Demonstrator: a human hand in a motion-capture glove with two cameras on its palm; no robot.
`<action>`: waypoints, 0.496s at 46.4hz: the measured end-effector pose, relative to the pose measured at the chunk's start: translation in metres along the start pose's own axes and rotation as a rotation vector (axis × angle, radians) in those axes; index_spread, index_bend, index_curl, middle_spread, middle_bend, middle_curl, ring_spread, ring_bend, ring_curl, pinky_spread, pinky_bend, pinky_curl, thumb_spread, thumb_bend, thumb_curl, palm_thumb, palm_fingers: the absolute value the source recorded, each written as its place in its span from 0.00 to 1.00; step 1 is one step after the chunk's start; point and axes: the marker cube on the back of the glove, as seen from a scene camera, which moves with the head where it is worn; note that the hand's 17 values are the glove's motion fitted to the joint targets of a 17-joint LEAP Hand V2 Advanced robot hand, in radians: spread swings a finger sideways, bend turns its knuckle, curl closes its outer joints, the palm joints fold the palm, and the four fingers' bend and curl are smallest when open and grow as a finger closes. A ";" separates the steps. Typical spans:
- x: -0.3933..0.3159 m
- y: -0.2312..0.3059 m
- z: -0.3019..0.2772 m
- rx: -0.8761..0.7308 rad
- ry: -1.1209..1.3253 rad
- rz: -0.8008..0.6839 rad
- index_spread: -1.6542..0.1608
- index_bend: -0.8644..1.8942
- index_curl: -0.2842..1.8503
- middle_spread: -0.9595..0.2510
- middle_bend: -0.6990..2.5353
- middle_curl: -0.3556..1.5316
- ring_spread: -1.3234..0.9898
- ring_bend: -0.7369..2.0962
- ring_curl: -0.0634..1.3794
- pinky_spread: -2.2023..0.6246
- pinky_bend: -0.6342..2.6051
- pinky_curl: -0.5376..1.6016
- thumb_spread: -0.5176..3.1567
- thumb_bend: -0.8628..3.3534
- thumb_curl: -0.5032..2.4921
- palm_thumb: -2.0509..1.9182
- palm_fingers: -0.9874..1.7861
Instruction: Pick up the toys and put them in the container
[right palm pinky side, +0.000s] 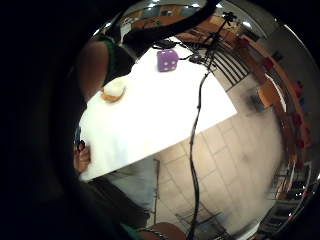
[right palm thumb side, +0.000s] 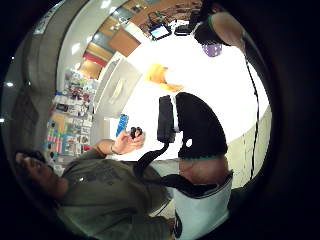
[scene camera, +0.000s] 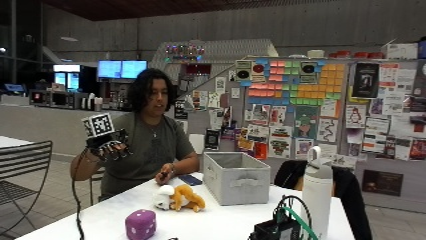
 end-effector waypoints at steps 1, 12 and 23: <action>-0.001 0.001 0.000 -0.002 0.000 0.037 0.83 0.41 0.15 0.75 0.27 0.20 0.54 0.37 0.08 0.77 0.34 0.29 0.27 0.21 0.17 0.52 0.56; 0.016 0.004 0.000 -0.019 -0.017 -0.140 0.74 0.41 0.21 0.71 0.27 0.23 0.49 0.38 0.13 0.77 0.38 0.35 0.46 0.22 0.19 0.52 0.52; 0.016 -0.005 0.004 0.003 -0.039 -0.089 0.70 0.41 0.23 0.70 0.27 0.25 0.48 0.38 0.14 0.77 0.39 0.37 0.53 0.21 0.21 0.51 0.50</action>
